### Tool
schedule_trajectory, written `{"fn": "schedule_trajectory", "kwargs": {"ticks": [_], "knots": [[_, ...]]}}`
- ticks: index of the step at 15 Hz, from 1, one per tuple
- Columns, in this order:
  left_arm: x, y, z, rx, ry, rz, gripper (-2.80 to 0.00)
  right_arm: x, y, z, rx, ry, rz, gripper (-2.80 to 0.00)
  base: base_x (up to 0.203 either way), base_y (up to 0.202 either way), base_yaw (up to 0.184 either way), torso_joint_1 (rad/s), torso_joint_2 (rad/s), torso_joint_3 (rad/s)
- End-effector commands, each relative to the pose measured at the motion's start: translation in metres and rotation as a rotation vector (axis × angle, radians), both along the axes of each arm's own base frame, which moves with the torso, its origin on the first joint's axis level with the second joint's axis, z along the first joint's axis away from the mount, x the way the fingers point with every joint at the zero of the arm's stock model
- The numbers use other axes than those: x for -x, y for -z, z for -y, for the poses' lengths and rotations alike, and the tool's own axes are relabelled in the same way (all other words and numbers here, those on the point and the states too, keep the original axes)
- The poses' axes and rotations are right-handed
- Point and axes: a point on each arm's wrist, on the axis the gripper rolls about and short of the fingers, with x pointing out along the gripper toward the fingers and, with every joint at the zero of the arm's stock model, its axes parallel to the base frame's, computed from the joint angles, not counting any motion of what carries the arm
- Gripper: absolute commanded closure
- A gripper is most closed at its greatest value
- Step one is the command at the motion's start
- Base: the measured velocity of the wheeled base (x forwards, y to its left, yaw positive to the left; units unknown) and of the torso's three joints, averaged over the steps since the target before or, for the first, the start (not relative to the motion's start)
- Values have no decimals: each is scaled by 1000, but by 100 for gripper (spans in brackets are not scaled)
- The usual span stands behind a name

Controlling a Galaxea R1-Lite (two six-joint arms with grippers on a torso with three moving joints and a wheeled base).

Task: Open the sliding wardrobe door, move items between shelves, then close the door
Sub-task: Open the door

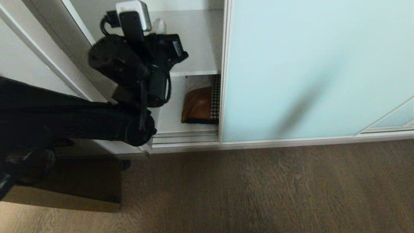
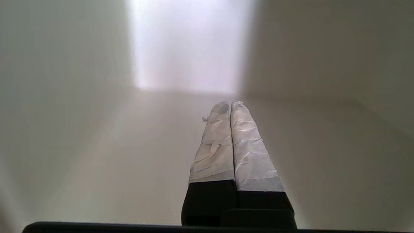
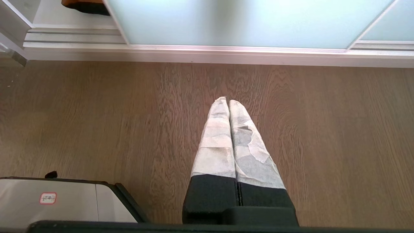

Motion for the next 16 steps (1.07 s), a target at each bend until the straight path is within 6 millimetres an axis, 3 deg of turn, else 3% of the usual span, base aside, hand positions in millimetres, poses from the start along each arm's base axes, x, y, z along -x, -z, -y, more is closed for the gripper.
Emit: {"fn": "schedule_trajectory", "kwargs": {"ticks": [1,5,7,9,11,13,15,16], "knots": [[47,-64,-44,40,-56,78,0,0,0,0,0,-1,1,0,0,0,0,0,0,0],[119,-108,-99,16,-152,-12,0,0,0,0,0,-1,1,0,0,0,0,0,0,0],[174,-116,-121,-4,-179,-80,0,0,0,0,0,-1,1,0,0,0,0,0,0,0],[232,-108,-142,-33,-204,-152,0,0,0,0,0,-1,1,0,0,0,0,0,0,0],[291,-82,-161,-60,-237,-225,0,0,0,0,0,-1,1,0,0,0,0,0,0,0],[346,-41,-176,-66,-257,-287,0,0,0,0,0,-1,1,0,0,0,0,0,0,0],[388,12,-184,-61,-282,-344,0,0,0,0,0,-1,0,0,0,0,0,0,0,0],[395,40,-184,-37,-305,-392,0,0,0,0,0,-1,1,0,0,0,0,0,0,0]]}}
